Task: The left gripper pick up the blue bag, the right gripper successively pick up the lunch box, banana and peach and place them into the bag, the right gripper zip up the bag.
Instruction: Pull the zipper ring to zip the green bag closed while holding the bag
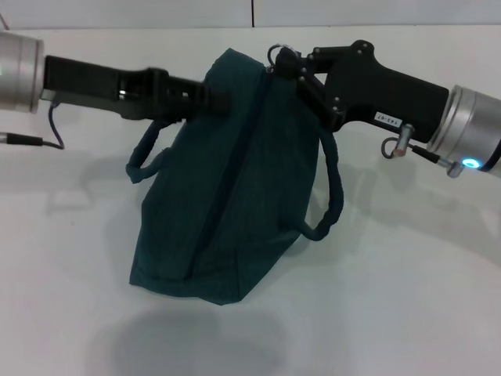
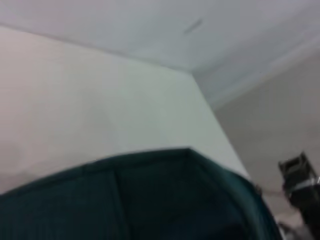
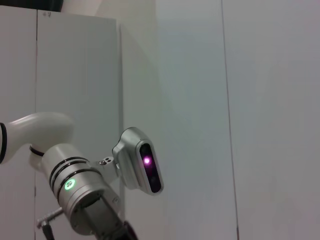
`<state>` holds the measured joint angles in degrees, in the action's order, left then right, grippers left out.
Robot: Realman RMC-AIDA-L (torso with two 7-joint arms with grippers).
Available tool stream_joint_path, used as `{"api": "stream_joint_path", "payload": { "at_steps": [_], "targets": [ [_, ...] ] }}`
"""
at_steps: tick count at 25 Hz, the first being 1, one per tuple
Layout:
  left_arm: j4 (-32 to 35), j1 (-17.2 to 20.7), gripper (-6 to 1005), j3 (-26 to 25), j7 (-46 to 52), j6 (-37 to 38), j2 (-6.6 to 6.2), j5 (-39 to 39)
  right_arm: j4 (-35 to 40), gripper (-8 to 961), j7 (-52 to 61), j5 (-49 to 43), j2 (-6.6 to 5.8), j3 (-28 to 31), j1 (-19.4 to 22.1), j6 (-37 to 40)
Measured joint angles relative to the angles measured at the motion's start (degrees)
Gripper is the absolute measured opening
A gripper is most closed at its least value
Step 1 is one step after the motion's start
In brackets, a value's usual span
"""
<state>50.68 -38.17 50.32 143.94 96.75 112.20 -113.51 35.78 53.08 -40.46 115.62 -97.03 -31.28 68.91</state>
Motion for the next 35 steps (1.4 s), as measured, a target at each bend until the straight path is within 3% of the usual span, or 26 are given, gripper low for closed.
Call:
{"api": "stream_joint_path", "payload": {
  "at_steps": [8,24,35],
  "targets": [
    [0.0,-0.6,484,2.8,-0.5,0.2,0.09,-0.5,-0.2,2,0.0,0.2,-0.04,0.0,0.0,0.4],
    [-1.3,-0.2,60,2.5,-0.5,0.4,0.45,2.2,-0.3,2,1.0,0.6,0.04,0.6,1.3,1.8],
    [-3.5,-0.1,45,2.8,-5.3,2.4,1.44,4.9,-3.7,1,11.3,2.0,0.07,1.1,1.5,3.5]
  ]
}}
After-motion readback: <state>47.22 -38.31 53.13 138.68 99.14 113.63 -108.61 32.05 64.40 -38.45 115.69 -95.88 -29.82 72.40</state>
